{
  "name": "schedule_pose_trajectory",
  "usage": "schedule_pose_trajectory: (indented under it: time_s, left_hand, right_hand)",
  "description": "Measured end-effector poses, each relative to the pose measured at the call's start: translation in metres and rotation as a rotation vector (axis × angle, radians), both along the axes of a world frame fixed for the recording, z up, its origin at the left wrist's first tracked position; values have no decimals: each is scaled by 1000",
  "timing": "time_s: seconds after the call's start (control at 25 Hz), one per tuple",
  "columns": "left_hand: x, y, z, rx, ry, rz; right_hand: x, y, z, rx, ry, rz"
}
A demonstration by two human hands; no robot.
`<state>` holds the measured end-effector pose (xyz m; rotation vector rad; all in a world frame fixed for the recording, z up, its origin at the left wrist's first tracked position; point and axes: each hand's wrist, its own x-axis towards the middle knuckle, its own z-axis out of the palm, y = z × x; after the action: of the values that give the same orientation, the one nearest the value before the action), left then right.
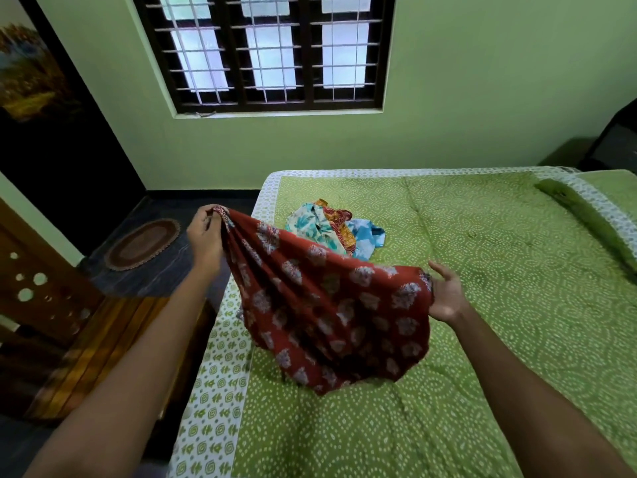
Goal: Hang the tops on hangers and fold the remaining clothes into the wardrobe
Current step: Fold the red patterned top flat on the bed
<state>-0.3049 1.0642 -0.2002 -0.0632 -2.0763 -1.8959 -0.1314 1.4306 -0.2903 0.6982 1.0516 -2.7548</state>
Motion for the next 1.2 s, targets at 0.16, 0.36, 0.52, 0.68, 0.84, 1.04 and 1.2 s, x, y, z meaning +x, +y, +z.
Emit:
schedule_pose_trajectory:
  time_s: [0.16, 0.36, 0.52, 0.68, 0.84, 1.04, 1.2]
  left_hand:
    - [5, 2, -3, 171, -150, -55]
    - [47, 55, -43, -261, -410, -487]
    - [88, 93, -54, -262, -438, -603]
    - [90, 98, -48, 331, -507, -427]
    - [94, 98, -47, 615, -741, -453]
    - [89, 91, -45, 821, -786, -481]
    - [80, 88, -46, 781, -789, -499]
  right_hand:
    - [8, -15, 8, 63, 2, 150]
    - [-32, -83, 42, 0, 153, 338]
    - [-54, -127, 84, 342, 234, 388]
    - [-48, -137, 93, 579, 252, 224]
    - [-33, -157, 74, 915, 291, 197]
    - [-20, -157, 49, 979, 193, 85]
    - [-14, -171, 38, 1176, 121, -76]
